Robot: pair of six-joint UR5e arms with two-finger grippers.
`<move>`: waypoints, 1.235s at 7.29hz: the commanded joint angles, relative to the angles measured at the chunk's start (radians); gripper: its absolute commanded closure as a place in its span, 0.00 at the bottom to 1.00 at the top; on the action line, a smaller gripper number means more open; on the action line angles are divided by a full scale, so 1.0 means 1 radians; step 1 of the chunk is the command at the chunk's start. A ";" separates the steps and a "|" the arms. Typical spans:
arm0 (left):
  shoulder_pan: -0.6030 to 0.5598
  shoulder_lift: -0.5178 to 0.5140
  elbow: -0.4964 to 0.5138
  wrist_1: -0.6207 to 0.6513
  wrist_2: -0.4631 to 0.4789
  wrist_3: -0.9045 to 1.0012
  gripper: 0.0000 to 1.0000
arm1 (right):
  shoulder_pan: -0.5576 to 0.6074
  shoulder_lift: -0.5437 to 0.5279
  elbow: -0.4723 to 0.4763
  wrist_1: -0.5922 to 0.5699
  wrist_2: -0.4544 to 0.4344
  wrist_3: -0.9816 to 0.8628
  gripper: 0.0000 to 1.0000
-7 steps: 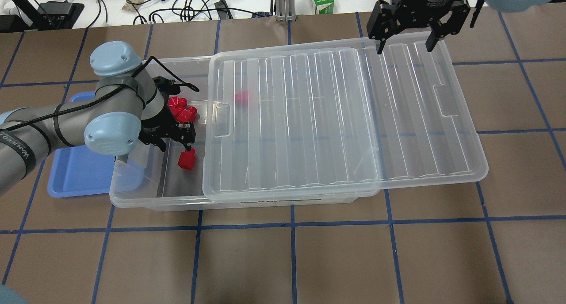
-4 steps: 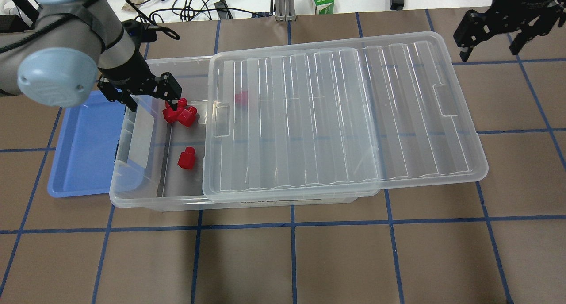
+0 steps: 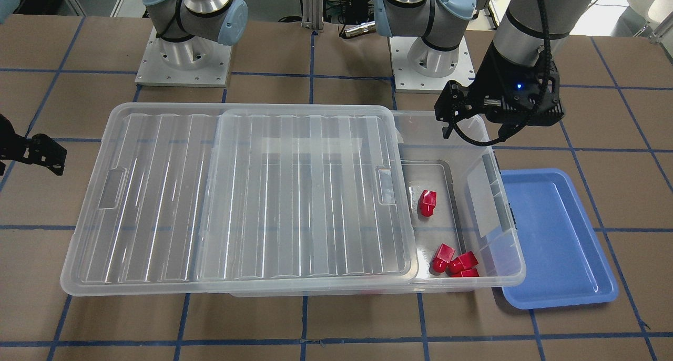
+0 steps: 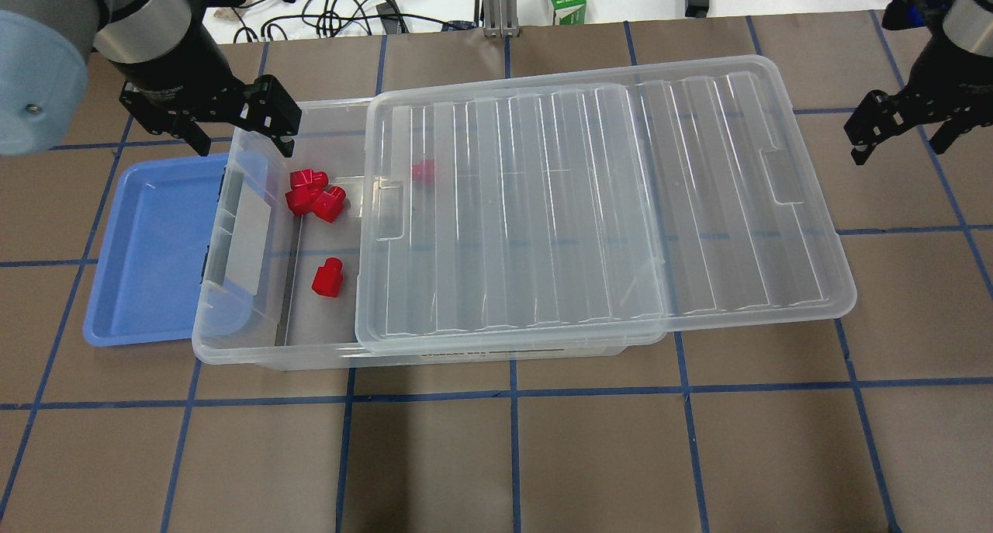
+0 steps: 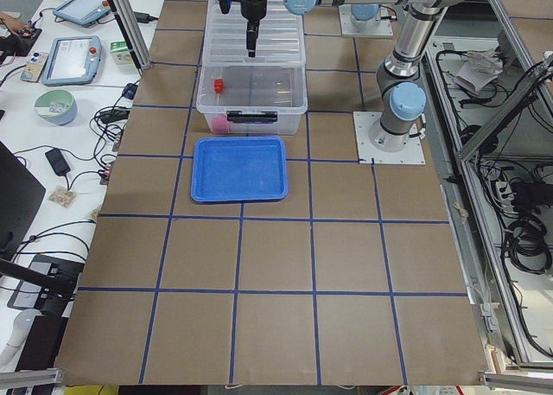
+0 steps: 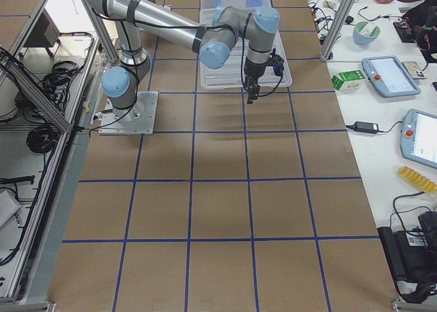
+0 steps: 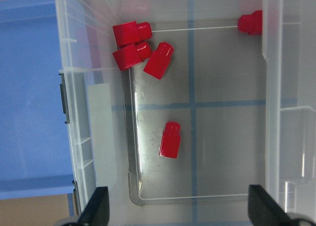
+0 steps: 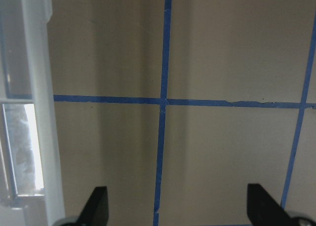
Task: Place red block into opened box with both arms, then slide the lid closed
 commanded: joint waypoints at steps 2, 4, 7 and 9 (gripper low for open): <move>-0.005 0.031 -0.014 -0.013 -0.001 0.001 0.00 | 0.015 0.033 0.062 -0.061 0.031 0.010 0.00; -0.005 0.029 -0.014 -0.011 -0.001 0.001 0.00 | 0.084 0.034 0.061 -0.069 0.033 0.034 0.00; -0.005 0.029 -0.015 -0.013 -0.001 0.000 0.00 | 0.200 0.035 0.056 -0.077 0.033 0.105 0.00; -0.005 0.025 -0.015 -0.011 -0.001 0.000 0.00 | 0.306 0.035 0.051 -0.100 0.033 0.218 0.00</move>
